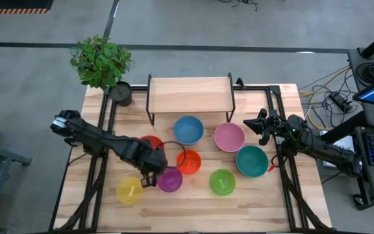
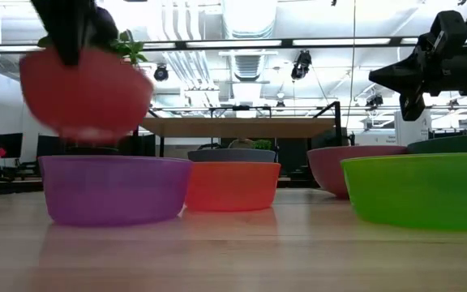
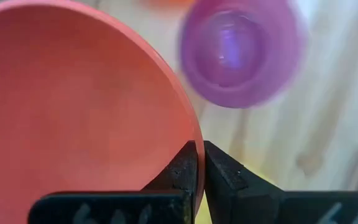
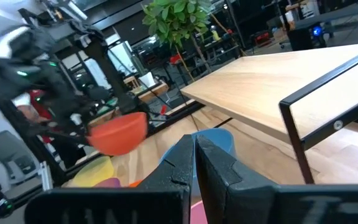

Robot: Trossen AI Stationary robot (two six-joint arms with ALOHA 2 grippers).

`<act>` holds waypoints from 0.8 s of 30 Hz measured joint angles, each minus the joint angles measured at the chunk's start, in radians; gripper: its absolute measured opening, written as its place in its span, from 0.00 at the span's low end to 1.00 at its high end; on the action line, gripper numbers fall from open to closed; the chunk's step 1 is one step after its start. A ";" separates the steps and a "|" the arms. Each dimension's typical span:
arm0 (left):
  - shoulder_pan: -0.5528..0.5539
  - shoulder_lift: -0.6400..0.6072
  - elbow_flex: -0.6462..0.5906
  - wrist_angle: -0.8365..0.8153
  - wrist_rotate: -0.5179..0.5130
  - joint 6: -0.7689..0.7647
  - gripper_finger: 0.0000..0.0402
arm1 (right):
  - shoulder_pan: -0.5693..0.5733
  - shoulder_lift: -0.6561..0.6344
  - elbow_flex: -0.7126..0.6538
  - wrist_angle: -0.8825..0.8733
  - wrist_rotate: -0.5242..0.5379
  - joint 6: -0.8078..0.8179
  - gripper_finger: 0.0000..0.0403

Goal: Place and stack bowls onto a shelf
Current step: Put the large orange bowl on the shelf

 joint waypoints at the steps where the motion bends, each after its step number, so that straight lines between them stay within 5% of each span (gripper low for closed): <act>1: -0.004 0.003 0.036 -0.021 -0.005 0.033 0.00 | 0.000 0.000 0.000 -0.002 0.003 0.000 0.02; 13: 0.067 0.014 0.348 -0.056 -0.280 0.380 0.00 | 0.000 0.013 0.000 -0.026 0.009 -0.008 0.02; 24: 0.373 0.014 0.383 -0.010 -0.297 0.695 0.00 | 0.000 0.013 0.000 -0.025 0.009 -0.009 0.02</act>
